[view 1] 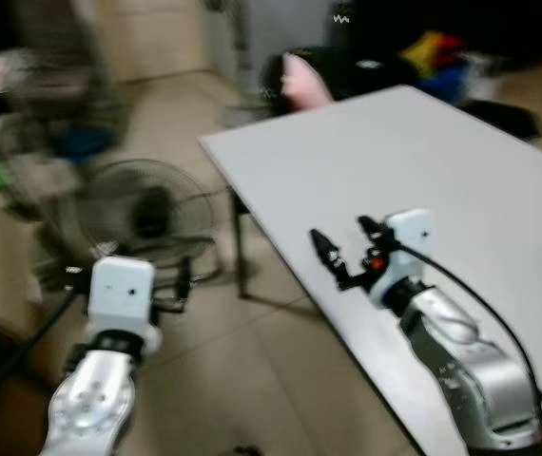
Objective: Setting the table
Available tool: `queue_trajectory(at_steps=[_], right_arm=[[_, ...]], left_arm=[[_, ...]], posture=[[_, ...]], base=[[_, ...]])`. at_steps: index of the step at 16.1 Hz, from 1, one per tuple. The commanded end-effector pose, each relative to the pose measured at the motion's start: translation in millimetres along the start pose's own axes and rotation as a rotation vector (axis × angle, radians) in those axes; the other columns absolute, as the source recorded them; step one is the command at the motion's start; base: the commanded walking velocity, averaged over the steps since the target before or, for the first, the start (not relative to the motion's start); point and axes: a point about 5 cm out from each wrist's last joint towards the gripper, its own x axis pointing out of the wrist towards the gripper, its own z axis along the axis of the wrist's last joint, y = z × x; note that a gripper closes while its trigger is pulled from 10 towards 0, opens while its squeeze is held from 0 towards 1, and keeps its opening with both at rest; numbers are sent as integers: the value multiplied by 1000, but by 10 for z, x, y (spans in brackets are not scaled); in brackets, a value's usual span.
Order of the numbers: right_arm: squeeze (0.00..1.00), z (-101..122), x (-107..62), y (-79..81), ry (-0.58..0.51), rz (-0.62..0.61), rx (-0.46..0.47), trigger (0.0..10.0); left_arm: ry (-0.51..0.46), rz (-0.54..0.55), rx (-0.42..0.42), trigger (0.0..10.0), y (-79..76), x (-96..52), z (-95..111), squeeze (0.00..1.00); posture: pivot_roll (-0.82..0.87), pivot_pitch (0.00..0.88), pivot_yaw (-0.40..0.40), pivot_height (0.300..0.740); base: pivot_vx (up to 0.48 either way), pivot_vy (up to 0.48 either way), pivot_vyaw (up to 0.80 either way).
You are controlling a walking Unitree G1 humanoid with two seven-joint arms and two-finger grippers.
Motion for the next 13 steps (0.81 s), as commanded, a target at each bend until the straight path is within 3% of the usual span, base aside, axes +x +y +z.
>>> queue_trajectory(at_steps=[1, 5, 7, 13], right_arm=[[1000, -4, 23, 15, -3, 3, 8, 10000], [1000, 0, 53, 21, -16, -8, 4, 10000], [1000, -30, 83, -9, -9, -73, 17, 10000], [1000, -65, 104, 10, 7, -72, 17, 10000]], left_arm=[[0, 13, 12, 10000, 31, 5, 14, 0], [6, 30, 23, 10000, 64, -19, 14, 0], [3, 48, 45, 10000, 130, -30, 34, 0], [11, 60, 71, 10000, 228, -52, 43, 0]], posture=[[-21, 0, 40, 740], [-2, 0, 24, 740], [12, 0, 18, 740], [16, 0, 25, 740]], base=[[0, 368, 800], [0, 372, 800], [0, 368, 0], [0, 365, 0]])
